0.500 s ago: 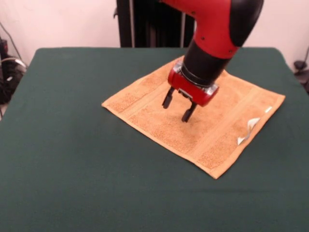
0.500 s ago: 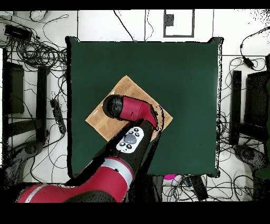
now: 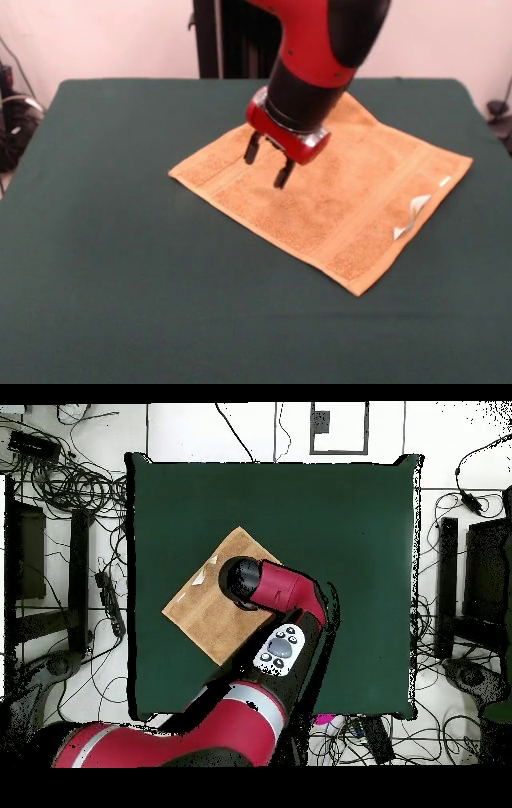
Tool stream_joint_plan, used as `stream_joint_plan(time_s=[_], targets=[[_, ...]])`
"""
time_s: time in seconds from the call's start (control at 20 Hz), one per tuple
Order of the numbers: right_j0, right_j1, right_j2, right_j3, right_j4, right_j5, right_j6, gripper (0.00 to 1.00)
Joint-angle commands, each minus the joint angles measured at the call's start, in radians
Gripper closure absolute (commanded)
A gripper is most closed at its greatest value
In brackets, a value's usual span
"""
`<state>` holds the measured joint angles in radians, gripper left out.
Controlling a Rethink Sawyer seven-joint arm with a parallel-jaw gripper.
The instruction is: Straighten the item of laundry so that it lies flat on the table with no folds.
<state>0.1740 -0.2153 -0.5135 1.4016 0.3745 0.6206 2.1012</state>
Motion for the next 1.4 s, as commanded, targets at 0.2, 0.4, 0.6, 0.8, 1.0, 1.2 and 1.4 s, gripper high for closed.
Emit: stream_joint_plan(time_s=[0.2, 0.4, 0.6, 0.8, 1.0, 1.2, 1.4], targets=[[-0.008, 0.061, 0.196, 0.006, -0.004, -0.016, 0.103, 0.0], [0.007, 0.091, 0.202, -0.009, 0.004, -0.056, 0.132, 0.0], [0.014, 0.134, 0.221, -0.041, 0.022, -0.078, 0.154, 0.0], [0.025, 0.17, 0.225, -0.071, 0.034, -0.105, 0.175, 0.0], [0.027, 0.202, 0.224, -0.108, 0.042, -0.12, 0.182, 0.0], [0.026, 0.225, 0.228, -0.134, 0.046, -0.143, 0.179, 0.0], [0.048, 0.252, 0.184, -0.184, 0.037, -0.192, 0.195, 0.0]])
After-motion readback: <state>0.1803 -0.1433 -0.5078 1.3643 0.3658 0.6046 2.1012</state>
